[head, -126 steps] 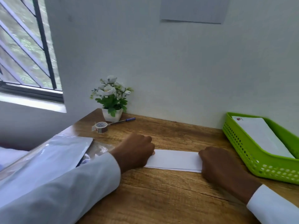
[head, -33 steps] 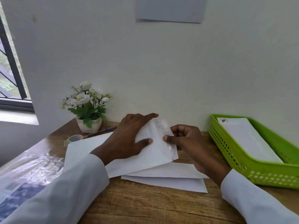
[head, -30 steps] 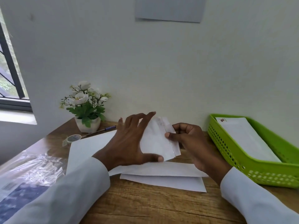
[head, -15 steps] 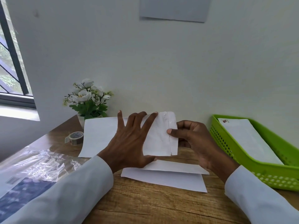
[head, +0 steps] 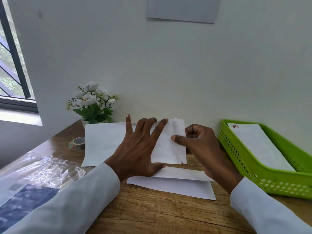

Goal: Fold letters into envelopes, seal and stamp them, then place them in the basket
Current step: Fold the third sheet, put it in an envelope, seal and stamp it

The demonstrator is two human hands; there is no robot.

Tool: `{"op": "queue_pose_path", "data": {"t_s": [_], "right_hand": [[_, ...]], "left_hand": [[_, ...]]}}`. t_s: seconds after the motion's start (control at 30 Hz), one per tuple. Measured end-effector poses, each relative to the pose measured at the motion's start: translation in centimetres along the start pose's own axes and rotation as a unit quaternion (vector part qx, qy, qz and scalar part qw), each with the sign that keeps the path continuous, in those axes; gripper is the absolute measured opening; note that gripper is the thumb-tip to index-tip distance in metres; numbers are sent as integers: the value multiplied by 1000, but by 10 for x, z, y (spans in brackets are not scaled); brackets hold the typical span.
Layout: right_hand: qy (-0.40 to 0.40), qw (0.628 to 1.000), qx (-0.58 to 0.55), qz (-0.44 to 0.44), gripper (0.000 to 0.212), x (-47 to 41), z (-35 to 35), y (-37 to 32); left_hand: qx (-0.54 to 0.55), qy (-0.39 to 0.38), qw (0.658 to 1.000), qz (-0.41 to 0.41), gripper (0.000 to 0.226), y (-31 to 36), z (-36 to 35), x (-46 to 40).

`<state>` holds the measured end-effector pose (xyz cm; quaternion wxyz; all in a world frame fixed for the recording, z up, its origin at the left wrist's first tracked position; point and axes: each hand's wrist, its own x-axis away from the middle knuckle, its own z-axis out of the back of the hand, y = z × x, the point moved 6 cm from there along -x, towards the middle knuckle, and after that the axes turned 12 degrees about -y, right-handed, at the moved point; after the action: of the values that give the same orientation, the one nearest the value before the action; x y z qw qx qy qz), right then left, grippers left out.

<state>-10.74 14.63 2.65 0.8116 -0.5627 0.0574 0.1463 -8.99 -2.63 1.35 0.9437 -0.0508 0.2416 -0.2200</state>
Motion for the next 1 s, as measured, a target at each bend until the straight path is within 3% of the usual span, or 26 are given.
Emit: {"op": "queue_pose_path", "data": {"t_s": [0.23,0.5,0.7,1.0], "right_hand": [[-48,991,-108,-57,18,-1,-11,12],[-58,983,-154,-84,18,-7,-6,13],[-70,977,-183,-84,21,-12,8,8],[-238,949,-196,-64,45,0,-12,1]], "left_hand": [[-17,1,1000,-7,115,2,1,0],[-4,-33,999,20,132,-10,-3,1],[-54,-16,998,15,124,-15,4,4],[-43,17,999,-2,116,-15,13,5]]}}
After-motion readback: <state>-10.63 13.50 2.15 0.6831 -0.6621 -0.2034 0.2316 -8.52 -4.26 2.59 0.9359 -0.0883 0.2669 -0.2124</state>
